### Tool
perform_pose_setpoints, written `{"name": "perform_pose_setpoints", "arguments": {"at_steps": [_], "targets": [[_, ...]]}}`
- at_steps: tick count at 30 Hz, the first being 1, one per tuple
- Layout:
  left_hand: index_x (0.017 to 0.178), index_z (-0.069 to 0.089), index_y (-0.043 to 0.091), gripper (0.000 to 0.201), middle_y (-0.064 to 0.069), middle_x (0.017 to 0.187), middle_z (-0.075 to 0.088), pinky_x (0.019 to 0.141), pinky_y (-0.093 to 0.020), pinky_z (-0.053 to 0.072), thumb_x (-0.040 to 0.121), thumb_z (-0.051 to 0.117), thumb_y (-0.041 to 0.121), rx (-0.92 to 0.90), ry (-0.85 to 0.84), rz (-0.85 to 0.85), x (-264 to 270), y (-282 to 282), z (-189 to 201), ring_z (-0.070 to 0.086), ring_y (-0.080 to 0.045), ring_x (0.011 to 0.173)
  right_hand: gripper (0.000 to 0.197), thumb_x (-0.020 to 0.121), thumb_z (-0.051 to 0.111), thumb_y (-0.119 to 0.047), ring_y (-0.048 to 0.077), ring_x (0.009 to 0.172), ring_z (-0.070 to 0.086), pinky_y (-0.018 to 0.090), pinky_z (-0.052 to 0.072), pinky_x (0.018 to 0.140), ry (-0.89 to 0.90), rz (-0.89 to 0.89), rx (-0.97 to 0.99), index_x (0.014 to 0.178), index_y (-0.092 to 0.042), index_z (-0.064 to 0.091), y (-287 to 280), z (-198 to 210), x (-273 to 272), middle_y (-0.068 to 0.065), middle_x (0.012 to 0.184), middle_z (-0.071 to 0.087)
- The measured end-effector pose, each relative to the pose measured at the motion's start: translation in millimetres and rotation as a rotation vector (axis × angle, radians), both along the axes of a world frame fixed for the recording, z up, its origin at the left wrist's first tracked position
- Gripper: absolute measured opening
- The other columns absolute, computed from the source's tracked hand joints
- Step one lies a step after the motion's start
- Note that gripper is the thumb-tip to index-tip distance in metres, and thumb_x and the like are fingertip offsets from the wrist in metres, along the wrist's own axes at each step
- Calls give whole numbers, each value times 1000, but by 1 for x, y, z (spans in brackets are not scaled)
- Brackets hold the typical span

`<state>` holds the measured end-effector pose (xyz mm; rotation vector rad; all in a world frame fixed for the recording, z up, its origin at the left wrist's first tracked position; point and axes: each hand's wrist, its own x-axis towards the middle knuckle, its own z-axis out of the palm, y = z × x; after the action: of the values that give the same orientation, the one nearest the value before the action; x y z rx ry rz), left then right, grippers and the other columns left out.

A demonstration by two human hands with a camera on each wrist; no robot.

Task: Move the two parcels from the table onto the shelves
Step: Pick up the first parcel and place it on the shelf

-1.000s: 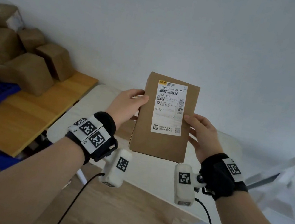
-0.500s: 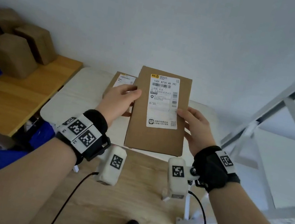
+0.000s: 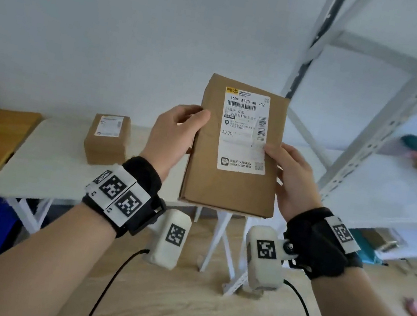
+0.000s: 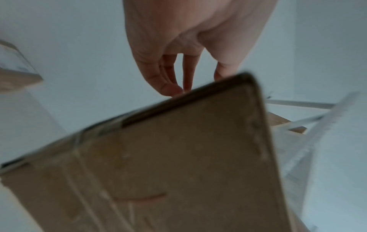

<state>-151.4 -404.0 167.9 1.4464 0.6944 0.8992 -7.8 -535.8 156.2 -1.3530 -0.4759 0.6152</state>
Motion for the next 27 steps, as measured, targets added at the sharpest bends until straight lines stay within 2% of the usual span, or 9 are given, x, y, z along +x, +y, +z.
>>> {"name": "perform_pose_setpoints", "arguments": {"at_steps": [3, 8, 11, 14, 16, 18, 20, 22, 27], "targets": [[121, 64, 17, 33, 2, 113, 70, 63, -21, 53, 93, 57, 31, 47, -33, -86, 25, -30, 15, 65, -2, 79, 20, 86, 65, -19, 8, 73, 64, 17, 48, 56, -37, -95, 39, 105, -16, 63, -40, 14, 14, -6, 85, 71], [124, 63, 17, 35, -1, 118, 68, 64, -23, 54, 93, 57, 31, 136, -73, -210, 65, -78, 38, 65, -6, 91, 5, 86, 64, -18, 10, 71, 66, 30, 51, 71, -70, -232, 120, 90, -21, 64, -99, 29, 42, -5, 82, 72], [123, 62, 22, 32, 2, 120, 66, 55, -12, 49, 93, 57, 31, 231, -94, -279, 93, -107, 49, 62, -1, 91, 11, 80, 66, -23, 23, 88, 65, 52, 48, 93, -67, -293, 166, 91, -21, 67, -133, 35, 61, 5, 95, 72], [124, 62, 22, 32, 4, 116, 66, 54, -8, 47, 93, 58, 29, 270, -118, -331, 129, -138, 57, 61, 0, 91, 15, 81, 65, -23, 25, 94, 63, 56, 43, 101, -68, -347, 181, 95, -20, 67, -168, 42, 87, 7, 101, 71], [128, 61, 18, 36, 2, 114, 67, 56, -11, 50, 93, 58, 28, 264, -123, -356, 156, -161, 63, 62, -1, 88, 14, 84, 63, -21, 20, 90, 64, 49, 49, 97, -72, -376, 185, 98, -21, 66, -193, 46, 108, 3, 98, 71], [130, 60, 16, 39, -1, 117, 68, 58, -13, 51, 93, 58, 28, 269, -127, -372, 187, -184, 67, 64, -6, 92, 10, 87, 62, -19, 13, 80, 65, 36, 54, 82, -91, -397, 206, 97, -22, 65, -219, 51, 134, -3, 90, 72], [130, 60, 17, 39, -1, 118, 69, 66, -17, 51, 93, 57, 30, 297, -133, -370, 217, -205, 72, 66, -12, 100, 8, 88, 61, -18, 7, 72, 64, 23, 53, 66, -111, -416, 241, 94, -22, 63, -242, 57, 161, -8, 82, 72], [131, 60, 18, 39, 2, 117, 69, 71, -20, 52, 94, 55, 29, 323, -144, -355, 246, -226, 78, 66, -11, 100, 11, 87, 63, -18, 5, 70, 64, 20, 50, 60, -133, -425, 264, 99, -20, 62, -261, 65, 188, -9, 82, 71], [134, 58, 18, 39, 6, 110, 69, 79, -25, 55, 96, 53, 25, 344, -203, -309, 317, -274, 103, 65, -4, 91, 22, 85, 65, -20, 9, 75, 63, 19, 48, 58, -170, -434, 300, 107, -18, 62, -301, 93, 260, -3, 91, 70]]}}
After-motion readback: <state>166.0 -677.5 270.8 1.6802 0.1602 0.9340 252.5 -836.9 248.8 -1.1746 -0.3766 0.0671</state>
